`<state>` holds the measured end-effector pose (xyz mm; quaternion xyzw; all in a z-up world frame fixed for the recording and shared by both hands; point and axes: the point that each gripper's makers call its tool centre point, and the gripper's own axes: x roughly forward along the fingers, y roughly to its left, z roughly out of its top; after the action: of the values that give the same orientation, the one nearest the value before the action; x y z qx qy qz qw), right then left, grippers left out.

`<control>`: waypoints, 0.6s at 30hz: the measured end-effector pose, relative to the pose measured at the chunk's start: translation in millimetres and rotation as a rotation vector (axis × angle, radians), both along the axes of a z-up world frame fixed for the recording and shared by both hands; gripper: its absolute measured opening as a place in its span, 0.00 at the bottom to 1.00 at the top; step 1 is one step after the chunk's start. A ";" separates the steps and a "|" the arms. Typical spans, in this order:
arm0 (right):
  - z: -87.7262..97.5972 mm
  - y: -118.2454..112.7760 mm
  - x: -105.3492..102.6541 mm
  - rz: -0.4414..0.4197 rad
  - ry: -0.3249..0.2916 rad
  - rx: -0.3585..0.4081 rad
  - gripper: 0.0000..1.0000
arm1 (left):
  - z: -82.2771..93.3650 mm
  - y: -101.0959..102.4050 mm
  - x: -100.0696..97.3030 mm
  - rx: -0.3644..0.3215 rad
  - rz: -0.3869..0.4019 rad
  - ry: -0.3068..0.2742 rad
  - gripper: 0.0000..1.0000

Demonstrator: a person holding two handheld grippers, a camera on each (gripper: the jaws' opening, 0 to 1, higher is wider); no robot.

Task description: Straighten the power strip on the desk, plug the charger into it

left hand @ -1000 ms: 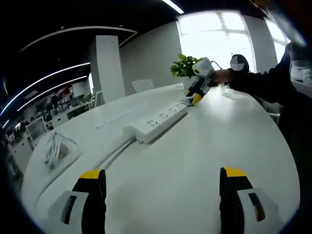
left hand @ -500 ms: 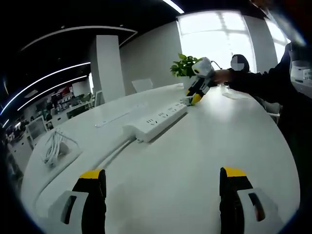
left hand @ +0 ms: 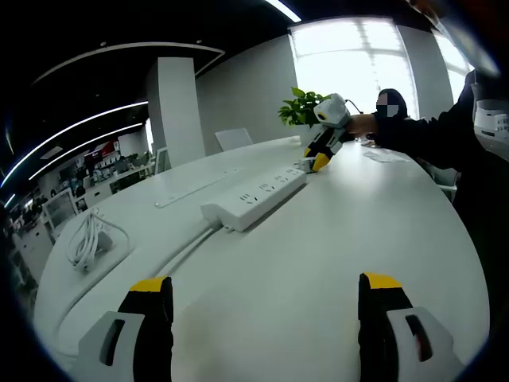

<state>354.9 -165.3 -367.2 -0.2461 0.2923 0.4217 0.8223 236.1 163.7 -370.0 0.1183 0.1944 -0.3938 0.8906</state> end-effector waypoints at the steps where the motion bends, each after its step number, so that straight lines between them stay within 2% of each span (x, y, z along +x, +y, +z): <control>1: 0.1 0.4 -0.1 0.001 -0.002 0.001 0.26 | -0.3 0.0 -0.2 0.002 -0.001 0.000 0.99; 18: 2.1 -0.1 2.8 0.018 -0.033 -0.021 0.24 | 0.2 0.5 0.0 -0.001 0.004 -0.001 0.99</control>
<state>357.7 -165.4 -365.1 -0.2644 0.2809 0.4219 0.8205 236.1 164.2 -369.8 0.1178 0.1938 -0.3922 0.8915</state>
